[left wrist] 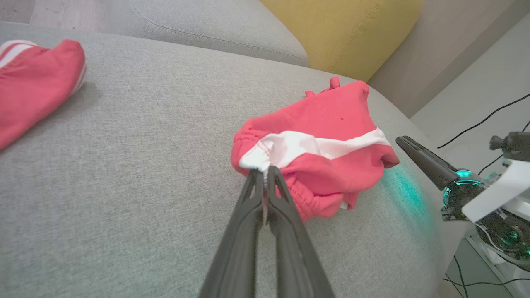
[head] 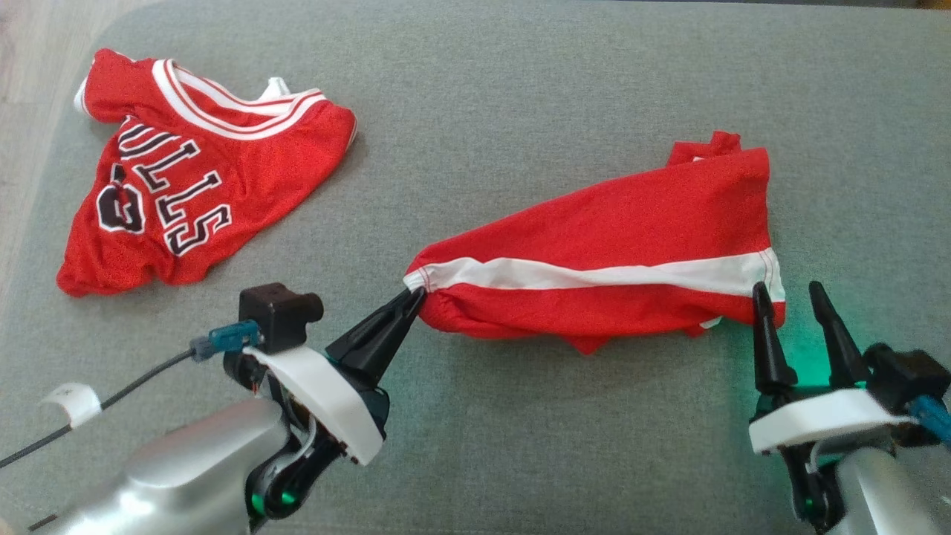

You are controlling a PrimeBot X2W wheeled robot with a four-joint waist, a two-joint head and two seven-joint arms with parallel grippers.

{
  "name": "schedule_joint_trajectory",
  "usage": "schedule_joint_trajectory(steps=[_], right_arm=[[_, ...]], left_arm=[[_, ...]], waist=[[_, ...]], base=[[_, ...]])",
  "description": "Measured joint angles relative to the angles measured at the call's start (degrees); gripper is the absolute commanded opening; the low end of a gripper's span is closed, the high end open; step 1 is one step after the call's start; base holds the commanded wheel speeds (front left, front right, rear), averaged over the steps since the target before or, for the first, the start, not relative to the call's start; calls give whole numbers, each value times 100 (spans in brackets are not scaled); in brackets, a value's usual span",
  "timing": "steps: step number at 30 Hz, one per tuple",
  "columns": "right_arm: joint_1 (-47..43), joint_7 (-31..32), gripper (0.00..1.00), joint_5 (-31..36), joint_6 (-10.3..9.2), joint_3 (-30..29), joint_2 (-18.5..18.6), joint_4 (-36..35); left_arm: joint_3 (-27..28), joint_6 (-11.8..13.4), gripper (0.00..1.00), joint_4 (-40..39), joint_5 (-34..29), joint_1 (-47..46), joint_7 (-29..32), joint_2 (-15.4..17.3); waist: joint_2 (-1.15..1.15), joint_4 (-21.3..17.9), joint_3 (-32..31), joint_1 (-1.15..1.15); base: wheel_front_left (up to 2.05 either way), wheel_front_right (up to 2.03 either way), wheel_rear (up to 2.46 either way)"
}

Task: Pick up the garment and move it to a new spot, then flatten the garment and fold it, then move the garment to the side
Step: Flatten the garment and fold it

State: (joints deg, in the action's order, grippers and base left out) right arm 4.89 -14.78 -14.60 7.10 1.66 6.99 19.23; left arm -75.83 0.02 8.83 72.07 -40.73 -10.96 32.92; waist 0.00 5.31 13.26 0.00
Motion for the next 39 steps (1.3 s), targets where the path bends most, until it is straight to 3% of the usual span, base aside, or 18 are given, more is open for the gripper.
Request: schedule_joint_trajectory(steps=[12,15,21,26,31,32,39], right_arm=[[816,0,97,-1347,0,1005,651,1259],[887,0,0,-1582,0,1224,704,1360],[895,0,0,-1667,0,1365,853,1237],[1040,0,0,-1429,0,904,878,658],[1893,0,0,-1135,0,363,1127,157],[2451,0,0,-1021,0,315,1307,97],[4863,-2,0,-736,0,223,1876,102]], left_arm=[[1,48,0,-159,-154,38,13,-23],[1,49,0,-162,-165,69,13,-25],[5,155,0,-157,-413,104,-75,-21],[145,316,0,-148,-903,-17,-205,-9],[575,535,0,-36,-1934,-1150,-302,-9],[799,527,0,70,-2305,-1776,-334,-97],[1795,259,0,679,-4159,-3785,-382,-971]], waist=[[0,105,-41,0],[0,139,-45,0],[0,156,-89,0],[0,87,-60,-1],[0,-27,129,0],[0,-79,251,0],[0,-348,790,2]], base=[[0,0,0],[0,0,0],[0,0,0],[0,0,0],[0,0,0],[0,0,0],[0,0,0]])
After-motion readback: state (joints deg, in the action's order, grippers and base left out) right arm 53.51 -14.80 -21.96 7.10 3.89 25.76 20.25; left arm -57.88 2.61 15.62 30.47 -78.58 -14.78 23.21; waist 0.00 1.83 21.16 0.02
